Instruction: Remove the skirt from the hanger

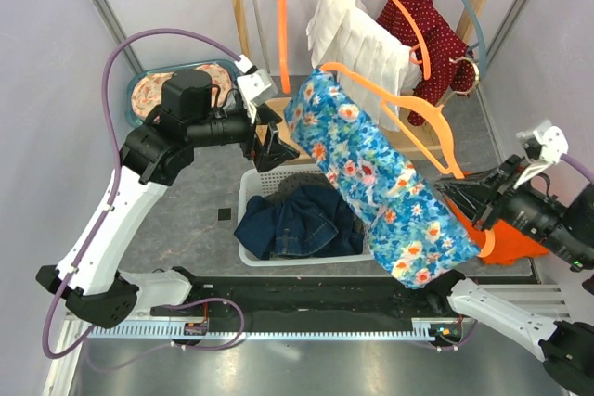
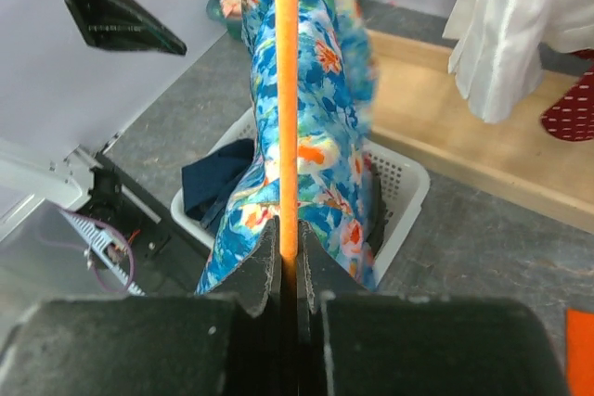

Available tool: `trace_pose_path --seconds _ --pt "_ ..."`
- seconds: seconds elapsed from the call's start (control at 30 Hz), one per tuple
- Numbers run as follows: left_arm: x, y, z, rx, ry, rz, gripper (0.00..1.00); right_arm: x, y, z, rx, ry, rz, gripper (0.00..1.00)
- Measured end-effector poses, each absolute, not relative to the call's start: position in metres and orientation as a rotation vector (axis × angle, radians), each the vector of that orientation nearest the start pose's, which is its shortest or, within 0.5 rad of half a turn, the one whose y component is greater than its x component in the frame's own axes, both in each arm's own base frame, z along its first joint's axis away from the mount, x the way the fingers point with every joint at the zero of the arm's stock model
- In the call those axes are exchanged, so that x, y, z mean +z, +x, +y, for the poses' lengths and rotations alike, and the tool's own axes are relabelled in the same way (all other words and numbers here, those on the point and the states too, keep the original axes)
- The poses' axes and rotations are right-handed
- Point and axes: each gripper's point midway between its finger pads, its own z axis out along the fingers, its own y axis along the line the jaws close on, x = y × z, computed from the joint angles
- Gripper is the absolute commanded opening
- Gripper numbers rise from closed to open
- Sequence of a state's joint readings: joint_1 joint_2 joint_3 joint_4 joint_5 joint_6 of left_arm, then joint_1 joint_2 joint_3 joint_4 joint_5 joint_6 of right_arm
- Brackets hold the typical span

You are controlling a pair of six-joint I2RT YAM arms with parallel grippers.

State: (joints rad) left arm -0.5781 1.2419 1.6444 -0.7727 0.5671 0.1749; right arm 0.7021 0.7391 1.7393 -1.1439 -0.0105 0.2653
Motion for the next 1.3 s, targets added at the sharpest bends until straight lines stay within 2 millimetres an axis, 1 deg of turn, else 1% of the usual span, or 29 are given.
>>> trace_pose_path --seconds 0.07,0.13,0.27,0.43,0.47,0.5,0.53,0.57,0.63,0.7,0.83,0.9,0.93,0.97,1.0,1.03,1.07,1.2,1.3 --pt "0.400 0.229 -0.259 -0.851 1.055 1.635 1.00 0.451 0.106 0.112 0.735 -0.415 1.745 0.00" --pt "0.402 0.232 -0.262 -0.877 1.039 1.630 1.00 0.450 0.105 0.117 0.753 -0.436 1.756 0.00" --pt "0.389 0.243 -0.267 -0.912 1.022 1.655 1.00 0.449 0.099 0.122 0.788 -0.469 1.758 0.00" --pt "0.373 0.255 -0.277 -0.953 1.016 1.696 1.00 0.446 0.093 0.125 0.815 -0.498 1.768 0.00" --pt "0.372 0.256 -0.279 -0.966 1.021 1.695 0.96 0.446 0.093 0.124 0.816 -0.499 1.769 0.00" --pt "0.371 0.256 -0.281 -0.975 1.026 1.694 0.94 0.446 0.092 0.124 0.818 -0.501 1.769 0.00" --pt "0.371 0.255 -0.281 -0.982 1.028 1.693 0.95 0.447 0.091 0.124 0.818 -0.502 1.768 0.00" --pt "0.372 0.254 -0.282 -0.992 1.033 1.687 1.00 0.447 0.091 0.124 0.820 -0.503 1.767 0.00" --pt "0.373 0.253 -0.283 -1.001 1.040 1.676 0.99 0.448 0.090 0.124 0.822 -0.506 1.766 0.00" --pt "0.374 0.256 -0.282 -0.985 1.031 1.676 1.00 0.448 0.088 0.124 0.827 -0.510 1.766 0.00" --pt "0.369 0.270 -0.273 -0.880 0.977 1.702 1.00 0.452 0.088 0.124 0.829 -0.515 1.759 0.00" --pt "0.366 0.270 -0.270 -0.861 0.974 1.708 1.00 0.454 0.088 0.125 0.832 -0.519 1.757 0.00" --pt "0.364 0.269 -0.269 -0.859 0.975 1.709 0.86 0.453 0.088 0.126 0.831 -0.522 1.758 0.00" --pt "0.362 0.268 -0.269 -0.863 0.980 1.713 0.76 0.453 0.089 0.127 0.831 -0.525 1.762 0.00" --pt "0.360 0.266 -0.270 -0.873 0.986 1.714 0.64 0.452 0.090 0.127 0.831 -0.526 1.765 0.00" --pt "0.358 0.264 -0.271 -0.886 0.996 1.715 0.24 0.452 0.091 0.128 0.831 -0.527 1.769 0.00" --pt "0.357 0.262 -0.273 -0.909 1.010 1.711 0.02 0.452 0.092 0.129 0.830 -0.528 1.773 0.00" --pt "0.359 0.252 -0.283 -1.011 1.060 1.691 0.02 0.450 0.095 0.132 0.827 -0.529 1.783 0.00" --pt "0.370 0.245 -0.288 -1.067 1.086 1.657 0.02 0.449 0.097 0.132 0.822 -0.525 1.782 0.00"
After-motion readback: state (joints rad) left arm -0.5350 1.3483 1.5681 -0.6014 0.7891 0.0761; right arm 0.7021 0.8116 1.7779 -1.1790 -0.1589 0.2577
